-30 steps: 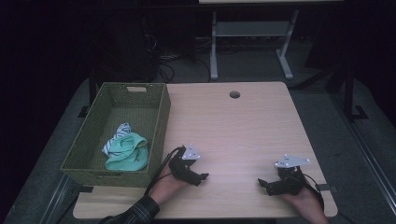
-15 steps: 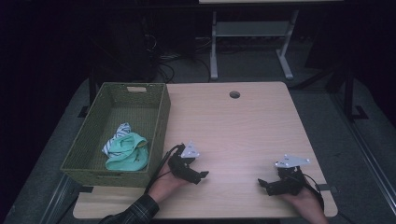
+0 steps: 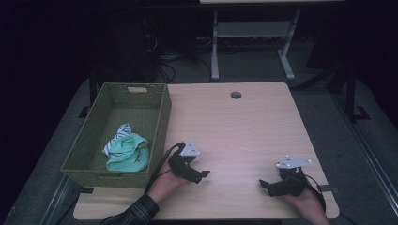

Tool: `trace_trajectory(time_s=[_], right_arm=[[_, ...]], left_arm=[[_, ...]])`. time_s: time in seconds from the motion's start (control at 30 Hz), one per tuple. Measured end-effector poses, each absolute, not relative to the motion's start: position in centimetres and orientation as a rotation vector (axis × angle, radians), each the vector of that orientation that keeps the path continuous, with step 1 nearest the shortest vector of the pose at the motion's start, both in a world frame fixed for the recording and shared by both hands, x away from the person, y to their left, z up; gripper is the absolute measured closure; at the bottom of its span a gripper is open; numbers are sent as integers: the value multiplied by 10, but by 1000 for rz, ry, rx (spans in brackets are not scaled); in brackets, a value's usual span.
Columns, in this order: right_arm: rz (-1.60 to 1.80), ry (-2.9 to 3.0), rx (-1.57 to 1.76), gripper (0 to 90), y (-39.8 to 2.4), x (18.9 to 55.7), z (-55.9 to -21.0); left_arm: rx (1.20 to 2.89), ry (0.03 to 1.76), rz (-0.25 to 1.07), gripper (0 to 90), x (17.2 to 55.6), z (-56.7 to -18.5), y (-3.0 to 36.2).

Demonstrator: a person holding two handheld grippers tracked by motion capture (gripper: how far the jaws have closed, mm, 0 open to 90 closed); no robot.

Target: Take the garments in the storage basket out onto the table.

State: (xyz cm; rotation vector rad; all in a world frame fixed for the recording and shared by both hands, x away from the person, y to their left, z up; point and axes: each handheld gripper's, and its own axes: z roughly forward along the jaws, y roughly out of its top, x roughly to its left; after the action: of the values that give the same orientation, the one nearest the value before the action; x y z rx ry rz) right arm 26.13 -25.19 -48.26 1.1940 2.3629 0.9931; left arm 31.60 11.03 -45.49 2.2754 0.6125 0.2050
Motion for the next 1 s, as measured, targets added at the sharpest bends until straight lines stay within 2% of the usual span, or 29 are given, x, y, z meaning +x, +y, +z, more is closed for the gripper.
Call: trace_trajectory(time_s=[1.0], right_arm=[[993, 2363, 1194, 7, -252, 261, -483]], left_arm=[[2260, 601, 169, 135, 319, -437, 113]])
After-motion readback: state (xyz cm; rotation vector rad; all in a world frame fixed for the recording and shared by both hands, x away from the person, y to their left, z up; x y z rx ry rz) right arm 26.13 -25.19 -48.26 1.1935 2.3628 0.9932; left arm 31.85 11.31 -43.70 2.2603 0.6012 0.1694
